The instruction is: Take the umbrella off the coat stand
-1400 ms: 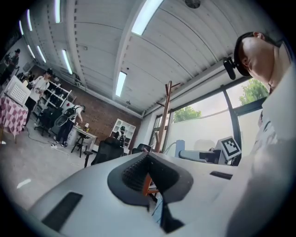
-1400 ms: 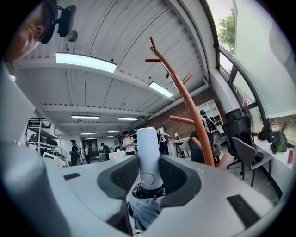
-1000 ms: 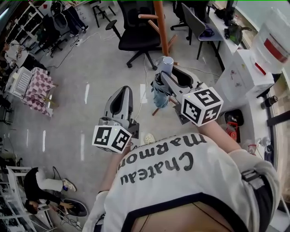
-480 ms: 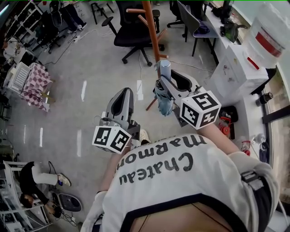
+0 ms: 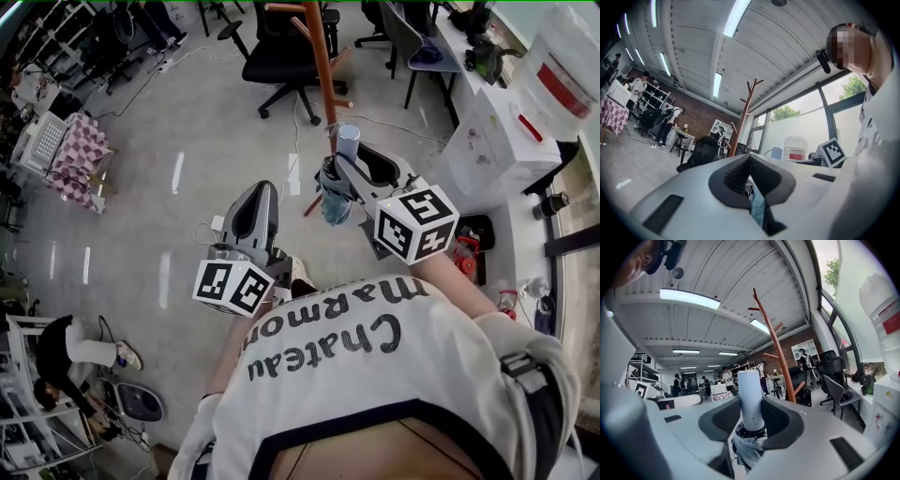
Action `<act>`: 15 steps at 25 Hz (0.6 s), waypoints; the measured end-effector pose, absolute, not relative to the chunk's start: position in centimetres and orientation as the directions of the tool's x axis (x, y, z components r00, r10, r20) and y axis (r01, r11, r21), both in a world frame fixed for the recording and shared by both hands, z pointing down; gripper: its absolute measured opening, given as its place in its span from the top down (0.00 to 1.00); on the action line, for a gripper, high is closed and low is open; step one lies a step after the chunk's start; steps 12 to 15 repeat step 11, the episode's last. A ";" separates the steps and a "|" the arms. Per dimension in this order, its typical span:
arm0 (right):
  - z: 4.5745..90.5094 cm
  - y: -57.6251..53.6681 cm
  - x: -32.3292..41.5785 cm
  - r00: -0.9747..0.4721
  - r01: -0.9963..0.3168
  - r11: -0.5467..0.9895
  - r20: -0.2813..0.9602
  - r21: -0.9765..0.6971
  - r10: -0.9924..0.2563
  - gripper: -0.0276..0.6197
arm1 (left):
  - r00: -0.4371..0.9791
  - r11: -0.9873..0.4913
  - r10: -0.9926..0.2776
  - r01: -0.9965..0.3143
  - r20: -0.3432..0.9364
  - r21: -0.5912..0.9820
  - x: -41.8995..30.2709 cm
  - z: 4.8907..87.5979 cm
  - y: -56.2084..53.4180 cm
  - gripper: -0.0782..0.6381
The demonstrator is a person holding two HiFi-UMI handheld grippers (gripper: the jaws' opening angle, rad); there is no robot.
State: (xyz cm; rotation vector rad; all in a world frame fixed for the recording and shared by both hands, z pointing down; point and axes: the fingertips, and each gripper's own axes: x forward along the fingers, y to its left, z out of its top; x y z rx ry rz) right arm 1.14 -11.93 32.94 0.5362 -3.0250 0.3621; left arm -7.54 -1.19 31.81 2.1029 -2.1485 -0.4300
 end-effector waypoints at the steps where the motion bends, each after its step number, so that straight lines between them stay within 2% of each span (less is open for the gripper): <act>1: 33.1 -11.9 1.1 -0.940 -0.342 0.913 0.091 -0.220 -0.330 0.72 | -0.042 0.007 -0.992 -0.962 -0.120 0.274 -7.5 31.9 -1.1 0.86; 15: 33.0 -11.3 1.0 -0.947 -0.322 0.921 0.095 -0.218 -0.308 0.72 | -0.067 0.026 -0.990 -0.950 -0.123 0.311 -7.8 32.1 -0.3 0.86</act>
